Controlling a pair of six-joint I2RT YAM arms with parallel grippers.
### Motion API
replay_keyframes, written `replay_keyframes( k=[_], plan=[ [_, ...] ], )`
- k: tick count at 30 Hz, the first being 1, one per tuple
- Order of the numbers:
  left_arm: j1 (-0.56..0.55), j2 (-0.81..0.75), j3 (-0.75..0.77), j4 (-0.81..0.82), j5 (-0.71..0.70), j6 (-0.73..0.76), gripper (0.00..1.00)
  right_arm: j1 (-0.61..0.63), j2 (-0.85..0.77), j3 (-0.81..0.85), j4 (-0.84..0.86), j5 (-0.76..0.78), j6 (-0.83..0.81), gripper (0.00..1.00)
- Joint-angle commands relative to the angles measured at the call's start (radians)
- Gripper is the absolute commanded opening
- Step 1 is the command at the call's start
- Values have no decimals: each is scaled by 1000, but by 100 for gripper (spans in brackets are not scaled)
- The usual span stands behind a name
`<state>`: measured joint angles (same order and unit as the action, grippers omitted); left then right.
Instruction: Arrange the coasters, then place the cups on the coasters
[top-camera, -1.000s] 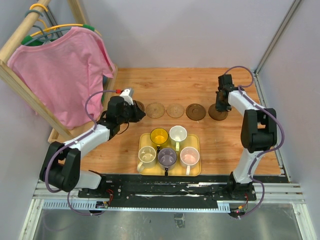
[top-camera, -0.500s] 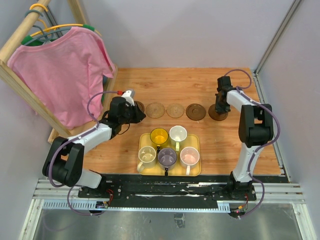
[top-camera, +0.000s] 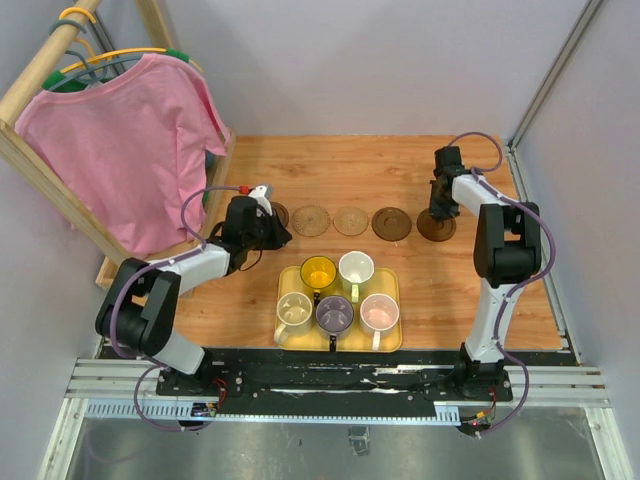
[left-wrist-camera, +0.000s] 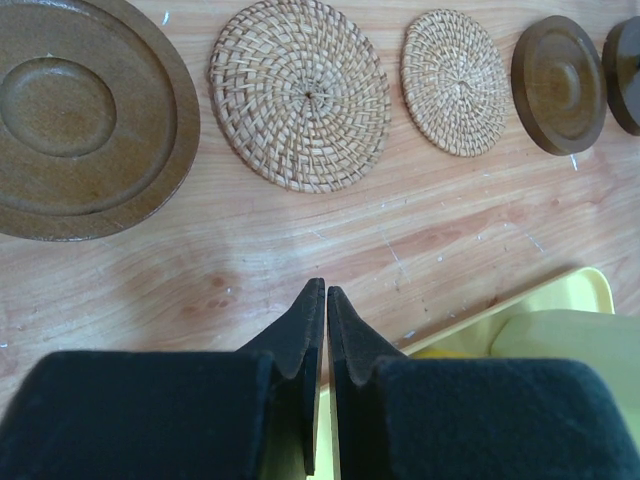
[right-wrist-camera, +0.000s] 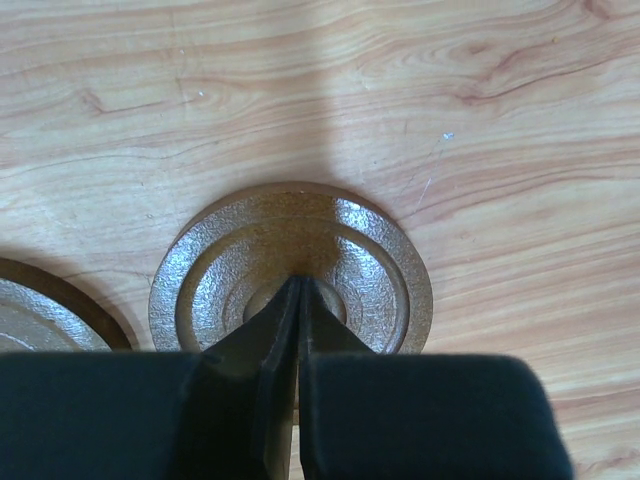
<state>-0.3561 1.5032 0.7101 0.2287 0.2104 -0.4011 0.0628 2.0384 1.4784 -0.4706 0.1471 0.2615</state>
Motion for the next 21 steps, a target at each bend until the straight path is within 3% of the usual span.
replay_keyframes(
  k=[1, 13, 21],
  plan=[
    [-5, 26, 21, 49, -14, -2, 8, -17, 41, 24, -33, -8, 8, 3],
    [0, 94, 79, 77, -29, -9, 7, -17, -20, -6, -43, 21, 8, 2],
    [97, 29, 152, 35, -36, 5, 8, -15, -226, -31, -64, 10, -19, 4]
  ],
)
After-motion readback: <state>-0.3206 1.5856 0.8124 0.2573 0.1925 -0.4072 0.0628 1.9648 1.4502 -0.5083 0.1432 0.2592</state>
